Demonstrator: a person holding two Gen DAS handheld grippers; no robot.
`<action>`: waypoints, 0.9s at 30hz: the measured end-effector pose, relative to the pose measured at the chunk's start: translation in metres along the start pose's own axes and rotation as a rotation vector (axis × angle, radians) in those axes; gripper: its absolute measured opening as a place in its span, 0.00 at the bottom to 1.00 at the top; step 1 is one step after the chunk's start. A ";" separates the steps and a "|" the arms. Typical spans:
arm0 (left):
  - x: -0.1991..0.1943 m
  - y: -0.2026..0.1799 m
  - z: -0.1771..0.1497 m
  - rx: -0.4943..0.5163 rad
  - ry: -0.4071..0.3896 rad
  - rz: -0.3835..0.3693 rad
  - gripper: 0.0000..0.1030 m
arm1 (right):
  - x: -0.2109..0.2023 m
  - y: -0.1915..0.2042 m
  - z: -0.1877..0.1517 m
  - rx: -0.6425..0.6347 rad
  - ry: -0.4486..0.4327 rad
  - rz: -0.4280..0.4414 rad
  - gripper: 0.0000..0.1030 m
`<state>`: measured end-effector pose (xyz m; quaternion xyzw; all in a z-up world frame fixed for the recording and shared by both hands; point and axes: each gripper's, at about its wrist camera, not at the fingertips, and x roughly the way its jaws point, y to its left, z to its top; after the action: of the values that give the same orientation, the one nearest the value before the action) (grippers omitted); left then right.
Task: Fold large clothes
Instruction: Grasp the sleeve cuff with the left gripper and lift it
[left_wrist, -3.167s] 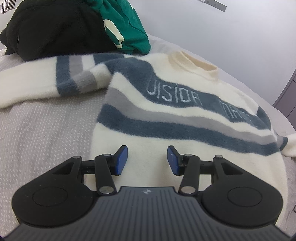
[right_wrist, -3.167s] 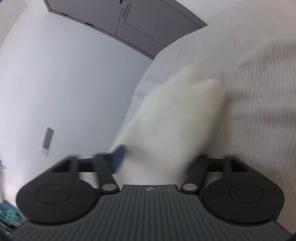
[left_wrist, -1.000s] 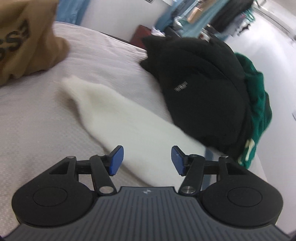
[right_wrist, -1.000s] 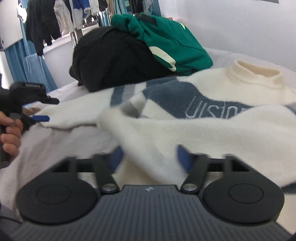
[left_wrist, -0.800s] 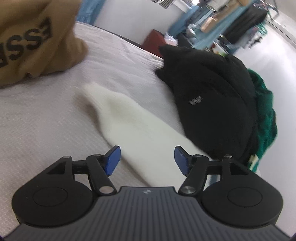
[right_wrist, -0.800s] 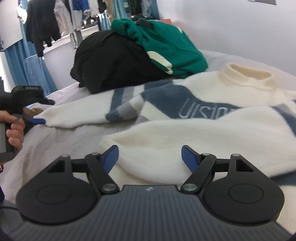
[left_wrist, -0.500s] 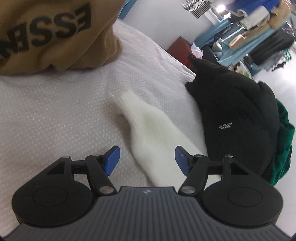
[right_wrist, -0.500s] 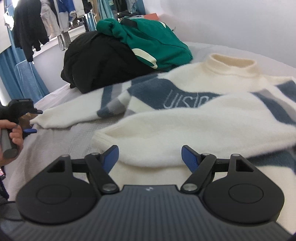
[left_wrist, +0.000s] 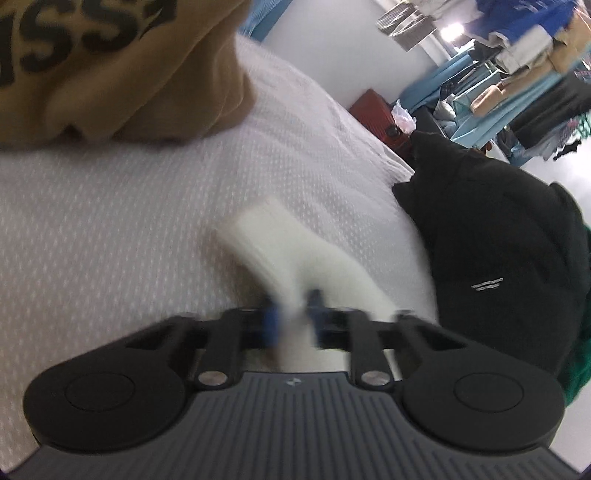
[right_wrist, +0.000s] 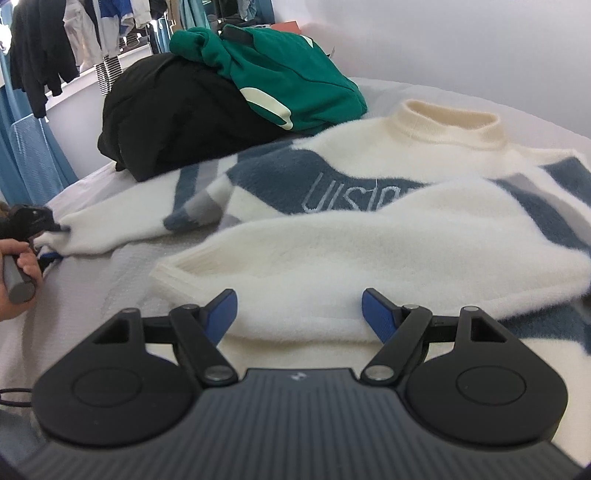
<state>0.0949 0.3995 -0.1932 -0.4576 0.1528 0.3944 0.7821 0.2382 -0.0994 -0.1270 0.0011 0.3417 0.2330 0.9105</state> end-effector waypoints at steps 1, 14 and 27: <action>0.000 -0.004 -0.001 0.020 -0.016 0.003 0.10 | 0.000 0.000 0.001 0.002 -0.002 -0.002 0.74; -0.117 -0.099 -0.041 0.407 -0.271 -0.333 0.09 | -0.043 -0.023 0.008 0.082 -0.073 -0.059 0.74; -0.242 -0.233 -0.157 0.644 -0.250 -0.763 0.09 | -0.116 -0.075 -0.005 0.248 -0.188 -0.146 0.74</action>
<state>0.1353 0.0896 0.0068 -0.1660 -0.0058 0.0656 0.9839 0.1907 -0.2165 -0.0711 0.1102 0.2804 0.1211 0.9458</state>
